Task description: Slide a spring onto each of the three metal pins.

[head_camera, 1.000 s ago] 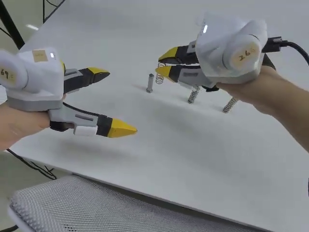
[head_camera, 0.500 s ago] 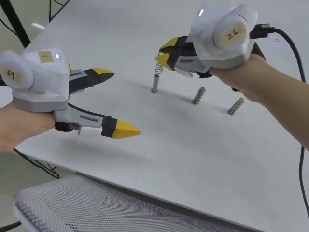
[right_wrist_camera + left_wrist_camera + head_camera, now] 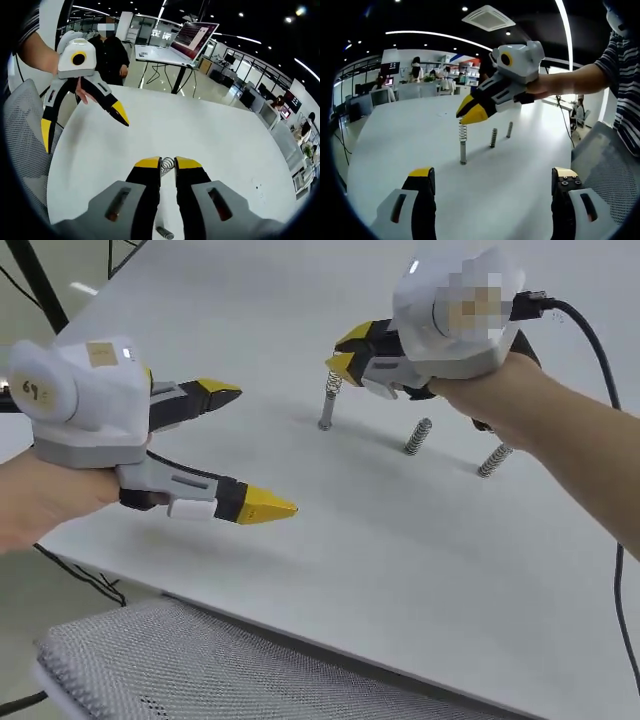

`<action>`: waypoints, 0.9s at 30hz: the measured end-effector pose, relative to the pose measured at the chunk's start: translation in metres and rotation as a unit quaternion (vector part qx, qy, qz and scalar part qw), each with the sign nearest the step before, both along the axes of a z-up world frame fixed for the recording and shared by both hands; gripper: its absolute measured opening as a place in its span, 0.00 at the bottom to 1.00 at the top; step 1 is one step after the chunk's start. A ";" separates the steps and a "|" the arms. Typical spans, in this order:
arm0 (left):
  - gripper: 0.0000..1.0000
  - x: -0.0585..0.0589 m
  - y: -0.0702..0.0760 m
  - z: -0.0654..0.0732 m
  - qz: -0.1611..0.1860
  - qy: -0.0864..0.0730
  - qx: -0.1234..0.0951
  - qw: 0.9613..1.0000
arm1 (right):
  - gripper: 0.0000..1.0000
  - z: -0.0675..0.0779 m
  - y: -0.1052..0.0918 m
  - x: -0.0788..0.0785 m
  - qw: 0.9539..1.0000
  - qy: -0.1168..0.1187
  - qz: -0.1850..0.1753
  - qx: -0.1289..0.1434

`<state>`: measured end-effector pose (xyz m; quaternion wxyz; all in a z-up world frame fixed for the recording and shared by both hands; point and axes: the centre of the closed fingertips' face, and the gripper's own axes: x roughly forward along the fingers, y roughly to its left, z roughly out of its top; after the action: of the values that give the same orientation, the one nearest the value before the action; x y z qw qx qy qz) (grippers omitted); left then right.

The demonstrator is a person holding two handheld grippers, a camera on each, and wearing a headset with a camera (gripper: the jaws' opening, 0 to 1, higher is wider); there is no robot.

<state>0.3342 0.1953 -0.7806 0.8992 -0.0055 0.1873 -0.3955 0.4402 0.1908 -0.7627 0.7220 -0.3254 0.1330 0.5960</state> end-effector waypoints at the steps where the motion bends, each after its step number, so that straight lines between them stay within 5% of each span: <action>1: 0.96 0.000 0.000 0.000 0.001 -0.001 0.000 1.000 | 0.12 0.001 0.000 0.000 1.000 -0.002 -0.001 -0.001; 10: 0.96 -0.001 0.003 0.000 0.006 -0.001 -0.001 1.000 | 0.12 -0.006 0.001 -0.003 1.000 -0.003 0.001 -0.016; 27: 0.94 -0.002 0.001 -0.003 0.006 0.003 -0.004 1.000 | 0.12 -0.046 0.000 -0.007 0.998 0.022 -0.005 -0.053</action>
<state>0.3319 0.1968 -0.7833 0.9011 -0.0110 0.1881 -0.3904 0.4337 0.1908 -0.8087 0.7033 -0.3496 0.1820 0.5916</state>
